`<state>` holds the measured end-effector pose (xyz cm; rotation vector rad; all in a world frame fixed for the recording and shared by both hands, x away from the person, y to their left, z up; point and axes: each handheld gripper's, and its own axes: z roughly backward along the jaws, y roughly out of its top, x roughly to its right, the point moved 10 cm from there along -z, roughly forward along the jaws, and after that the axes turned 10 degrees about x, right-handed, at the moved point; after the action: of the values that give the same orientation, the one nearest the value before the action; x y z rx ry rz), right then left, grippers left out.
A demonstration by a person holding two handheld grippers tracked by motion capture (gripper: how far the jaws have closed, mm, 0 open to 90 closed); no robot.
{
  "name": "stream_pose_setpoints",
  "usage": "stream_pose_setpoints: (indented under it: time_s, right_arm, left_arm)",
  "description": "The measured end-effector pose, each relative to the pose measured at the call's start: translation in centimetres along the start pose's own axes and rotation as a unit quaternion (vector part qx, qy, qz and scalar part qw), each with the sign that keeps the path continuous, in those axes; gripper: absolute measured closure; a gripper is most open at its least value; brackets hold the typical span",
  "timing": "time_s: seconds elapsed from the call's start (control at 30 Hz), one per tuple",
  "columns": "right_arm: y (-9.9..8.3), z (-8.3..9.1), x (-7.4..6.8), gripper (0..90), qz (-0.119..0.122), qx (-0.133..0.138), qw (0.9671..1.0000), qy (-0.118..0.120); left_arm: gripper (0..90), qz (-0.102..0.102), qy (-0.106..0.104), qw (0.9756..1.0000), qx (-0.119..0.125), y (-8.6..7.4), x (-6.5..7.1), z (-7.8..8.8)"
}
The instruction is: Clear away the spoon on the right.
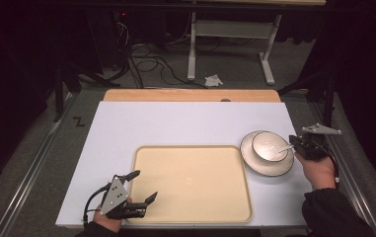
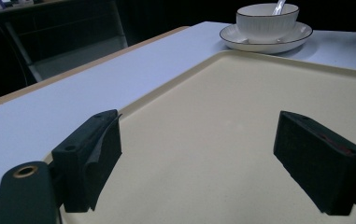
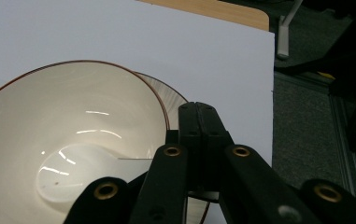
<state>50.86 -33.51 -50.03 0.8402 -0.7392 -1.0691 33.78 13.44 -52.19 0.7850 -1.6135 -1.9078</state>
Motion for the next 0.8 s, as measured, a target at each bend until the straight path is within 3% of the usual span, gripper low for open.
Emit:
stream_pose_setpoints:
  time_s: [0.47, 0.57, 0.63, 0.7, 0.8]
  right_arm:
    - [-1.5, 3.0, -2.0, 90.0, -0.023, 0.04, 0.9988, 0.019]
    - [-1.4, 3.6, -1.6, 90.0, -0.03, 0.06, 0.9977, 0.009]
    - [-1.3, 4.1, -0.5, 90.0, -0.046, 0.077, 0.9959, -0.008]
    - [-1.5, 4.4, 0.3, 90.0, -0.046, 0.086, 0.995, -0.02]
    - [-2.1, 4.7, 1.1, 90.0, -0.061, 0.102, 0.9926, -0.025]
  left_arm:
    - [15.8, -0.001, 0.0, 1.0, -0.001, -0.1, 0.0, 0.0]
    - [15.8, -0.001, -0.001, 1.0, -0.001, -0.1, 0.0, -0.1]
    - [15.8, 0.0, -0.001, 1.0, 0.0, 0.0, 0.1, -0.1]
    - [15.8, 0.0, 0.0, 1.0, 0.0, -0.1, 0.1, -0.1]
    - [15.8, 0.0, 0.001, 1.0, -0.001, -0.2, 0.0, -0.1]
